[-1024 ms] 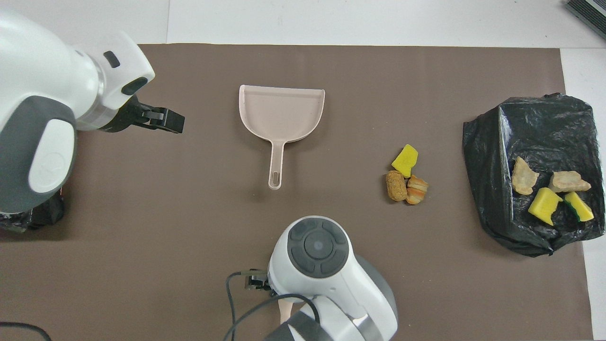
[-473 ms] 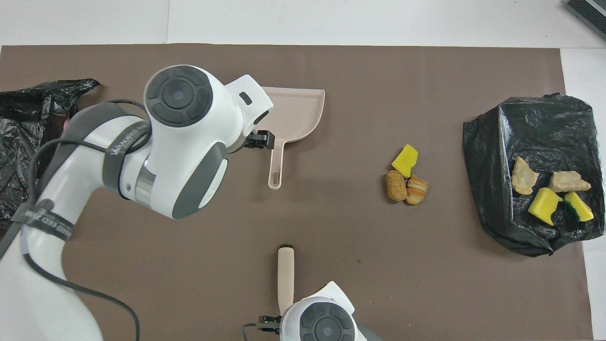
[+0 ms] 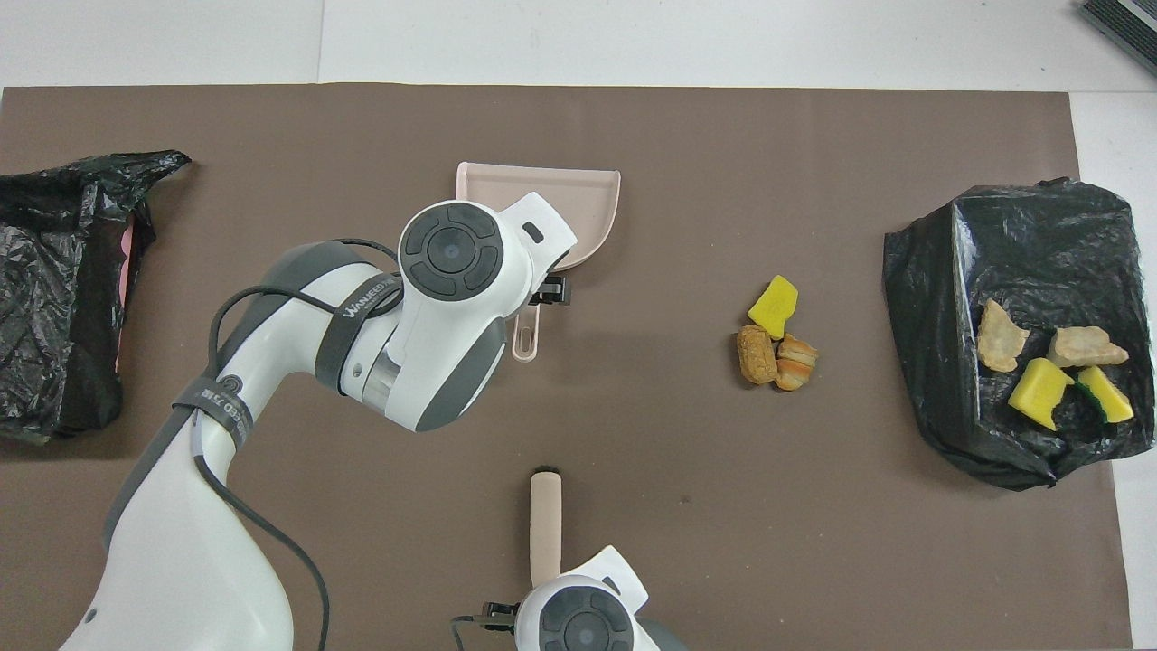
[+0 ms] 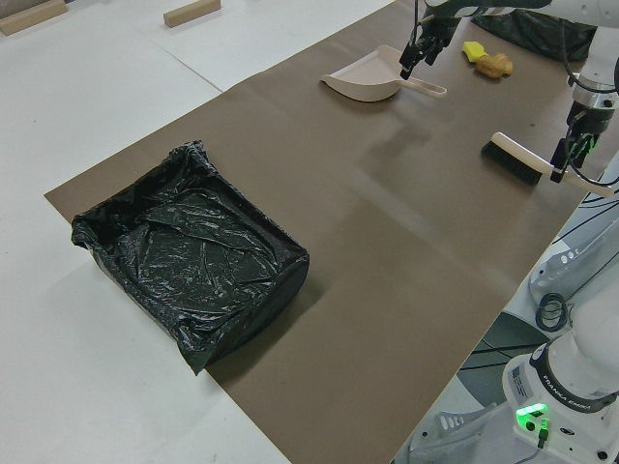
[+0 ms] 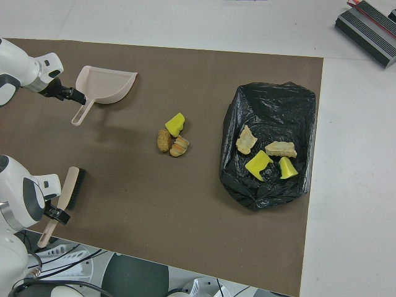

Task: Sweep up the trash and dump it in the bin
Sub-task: 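Grasp the dustpan handle with the left gripper while the right gripper grasps the brush, then sweep the sponge and rolls into the dustpan with the right gripper's brush, then carry the loaded dustpan to the black bag with the left gripper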

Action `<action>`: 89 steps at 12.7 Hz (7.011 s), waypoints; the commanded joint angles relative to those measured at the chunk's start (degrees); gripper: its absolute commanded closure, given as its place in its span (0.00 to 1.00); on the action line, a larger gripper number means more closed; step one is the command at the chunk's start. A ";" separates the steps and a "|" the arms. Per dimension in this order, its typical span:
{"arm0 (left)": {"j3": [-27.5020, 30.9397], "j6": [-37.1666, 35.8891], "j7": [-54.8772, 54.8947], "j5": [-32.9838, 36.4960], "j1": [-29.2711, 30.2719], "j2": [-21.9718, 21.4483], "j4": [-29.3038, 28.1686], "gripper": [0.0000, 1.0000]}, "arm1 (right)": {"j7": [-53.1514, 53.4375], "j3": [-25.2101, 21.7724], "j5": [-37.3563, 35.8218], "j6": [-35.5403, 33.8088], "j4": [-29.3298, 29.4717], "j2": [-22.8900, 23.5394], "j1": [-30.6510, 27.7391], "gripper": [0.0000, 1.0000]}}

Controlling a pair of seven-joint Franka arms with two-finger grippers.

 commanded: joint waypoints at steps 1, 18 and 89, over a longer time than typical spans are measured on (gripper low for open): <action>0.83 3.80 -2.72 1.44 -1.46 1.02 -1.57 0.00 | 0.81 -0.17 1.47 0.76 -1.49 -1.06 0.30 0.00; -0.05 5.04 -2.03 0.74 -1.46 1.99 -2.63 0.89 | -4.97 -0.96 -1.42 -21.35 2.02 -10.46 -12.51 1.00; 0.83 -22.12 118.89 -3.84 56.10 -6.54 13.70 1.00 | -21.16 -0.26 4.10 -15.24 -1.23 -1.15 -11.13 1.00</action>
